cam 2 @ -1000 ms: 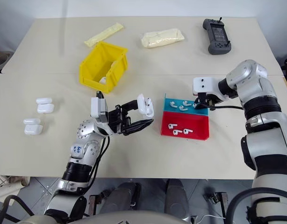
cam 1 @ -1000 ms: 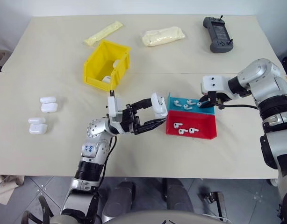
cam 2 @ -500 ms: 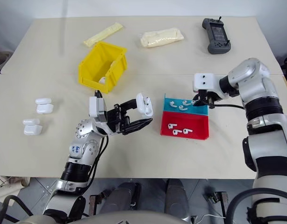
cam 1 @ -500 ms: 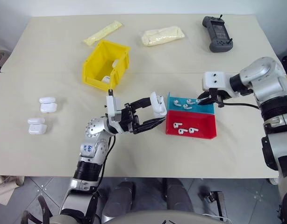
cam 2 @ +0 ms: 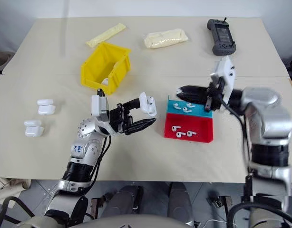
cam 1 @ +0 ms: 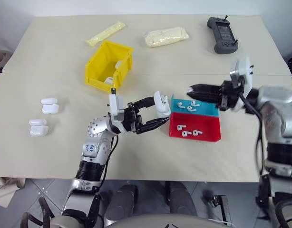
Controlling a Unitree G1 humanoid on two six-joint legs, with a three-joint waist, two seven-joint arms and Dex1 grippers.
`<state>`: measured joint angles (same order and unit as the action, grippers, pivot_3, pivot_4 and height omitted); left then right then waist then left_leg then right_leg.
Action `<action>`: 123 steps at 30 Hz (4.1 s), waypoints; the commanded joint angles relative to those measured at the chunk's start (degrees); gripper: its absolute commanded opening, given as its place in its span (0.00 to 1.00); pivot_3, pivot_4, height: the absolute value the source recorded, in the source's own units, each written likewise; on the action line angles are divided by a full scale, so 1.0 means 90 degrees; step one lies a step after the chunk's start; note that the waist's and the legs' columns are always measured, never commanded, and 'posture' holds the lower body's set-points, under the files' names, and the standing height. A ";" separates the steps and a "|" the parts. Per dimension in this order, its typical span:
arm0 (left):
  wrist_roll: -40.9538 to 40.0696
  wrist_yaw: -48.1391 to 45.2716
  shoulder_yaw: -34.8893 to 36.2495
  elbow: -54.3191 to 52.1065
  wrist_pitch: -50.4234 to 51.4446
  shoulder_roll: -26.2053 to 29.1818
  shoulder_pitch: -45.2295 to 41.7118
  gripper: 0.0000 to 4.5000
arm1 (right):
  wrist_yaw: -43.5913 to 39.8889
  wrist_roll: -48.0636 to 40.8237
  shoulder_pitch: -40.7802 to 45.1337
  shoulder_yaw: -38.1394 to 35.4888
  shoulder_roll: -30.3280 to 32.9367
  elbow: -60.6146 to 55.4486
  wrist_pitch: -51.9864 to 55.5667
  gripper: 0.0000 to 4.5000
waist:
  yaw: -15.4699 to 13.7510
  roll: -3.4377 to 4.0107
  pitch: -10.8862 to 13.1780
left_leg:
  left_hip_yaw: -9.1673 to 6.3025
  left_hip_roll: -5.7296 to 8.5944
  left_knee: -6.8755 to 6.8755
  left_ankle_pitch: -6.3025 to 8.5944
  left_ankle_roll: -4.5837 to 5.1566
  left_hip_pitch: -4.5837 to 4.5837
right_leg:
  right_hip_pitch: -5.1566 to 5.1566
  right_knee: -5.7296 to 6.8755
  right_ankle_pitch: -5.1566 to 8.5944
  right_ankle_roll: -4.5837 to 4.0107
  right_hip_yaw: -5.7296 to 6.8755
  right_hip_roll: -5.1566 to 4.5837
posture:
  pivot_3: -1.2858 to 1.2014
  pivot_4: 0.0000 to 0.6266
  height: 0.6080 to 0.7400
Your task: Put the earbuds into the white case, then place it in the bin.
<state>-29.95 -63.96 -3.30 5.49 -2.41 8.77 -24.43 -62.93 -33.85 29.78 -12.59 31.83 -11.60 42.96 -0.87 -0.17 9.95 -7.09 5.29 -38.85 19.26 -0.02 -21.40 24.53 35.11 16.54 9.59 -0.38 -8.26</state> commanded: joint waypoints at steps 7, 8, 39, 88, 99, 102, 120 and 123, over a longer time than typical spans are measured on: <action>-0.0087 0.0101 -0.0005 -0.0060 0.0524 0.0042 -0.0196 0.62 | 0.2687 -0.3356 -0.0932 -0.1017 -0.1375 -0.1764 0.1342 0.12 | -0.0054 0.0000 0.0000 | -0.0005 0.0009 -0.0004 0.0002 0.0007 0.0000 | -0.0004 0.0015 -0.0001 0.0000 -0.0002 -0.0006 | 0.52 0.24 1.00; -0.0090 0.0099 0.0006 -0.0059 0.0522 0.0032 -0.0206 0.62 | 0.2819 -0.3555 -0.1059 -0.0945 -0.1409 -0.1898 0.1376 0.12 | -0.0054 0.0000 0.0000 | -0.0005 0.0009 -0.0005 0.0003 0.0007 0.0000 | -0.0004 0.0031 -0.0001 0.0000 -0.0002 -0.0006 | 0.52 0.24 1.00; -0.0242 0.0116 0.0128 -0.0211 0.0430 -0.0284 -0.0224 0.62 | 0.3303 -0.3637 -0.1755 0.0495 -0.0998 -0.1764 0.0518 0.12 | -0.0046 0.0000 0.0000 | -0.0001 0.0005 -0.0002 0.0003 0.0008 0.0002 | -0.0002 0.0018 0.0000 -0.0001 -0.0002 0.0002 | 0.52 0.24 1.00; 0.1875 0.0493 -0.0907 -0.0292 0.0582 0.1444 -0.0569 0.62 | 0.0574 0.0357 0.0064 0.2584 0.0831 -0.0809 -0.1063 0.01 | -0.0059 -0.0004 0.0003 | -0.0001 0.0002 0.0014 0.0006 0.0012 0.0004 | -0.0006 -0.0013 -0.0001 0.0000 0.0002 0.0003 | 0.52 0.24 1.00; 0.1062 0.0566 -0.0274 -0.0794 0.0500 0.1256 -0.0068 0.62 | 0.0574 -0.0057 -0.1045 0.1415 0.1194 -0.0973 -0.0985 0.01 | -0.0051 -0.0006 0.0003 | 0.0002 0.0001 0.0017 0.0006 0.0012 0.0003 | -0.0004 -0.0014 -0.0001 0.0000 0.0001 0.0002 | 0.52 0.24 1.00; 0.0774 0.0689 0.0040 -0.1153 0.0641 0.1363 0.0380 0.62 | 0.0714 -0.0489 -0.1448 0.0893 0.1007 -0.1220 -0.1014 0.04 | -0.0035 -0.0006 0.0003 | 0.0007 -0.0003 0.0021 0.0006 0.0012 0.0006 | -0.0003 -0.0014 0.0000 0.0000 -0.0002 0.0003 | 0.52 0.24 1.00; 0.0597 0.4436 0.2429 -0.0921 0.2086 0.1623 0.0023 0.62 | 0.1723 -0.0129 -0.2932 -0.0131 0.0195 -0.1745 -0.2489 0.99 | -0.0097 -0.0008 0.0004 | 0.0003 0.0005 0.0015 0.0005 0.0011 0.0011 | -0.0010 -0.0007 0.0000 0.0000 -0.0003 0.0003 | 0.52 0.24 1.00; 0.0971 0.4365 0.2186 0.0694 0.1815 0.1786 -0.1261 0.62 | 0.1764 -0.0105 -0.2916 -0.0104 0.0188 -0.1742 -0.2536 0.99 | -0.0098 -0.0009 0.0004 | 0.0003 0.0015 0.0007 0.0004 0.0009 0.0012 | -0.0015 -0.0005 -0.0001 0.0000 0.0001 0.0010 | 0.52 0.24 1.00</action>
<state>-22.77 -24.44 17.19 7.91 16.32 24.43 -33.38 -47.42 -34.42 3.30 -12.55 33.24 -25.56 21.30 -1.76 -0.25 9.99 -7.07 5.46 -38.78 19.30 0.06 -21.29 24.39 35.09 16.54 9.59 -0.37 -8.17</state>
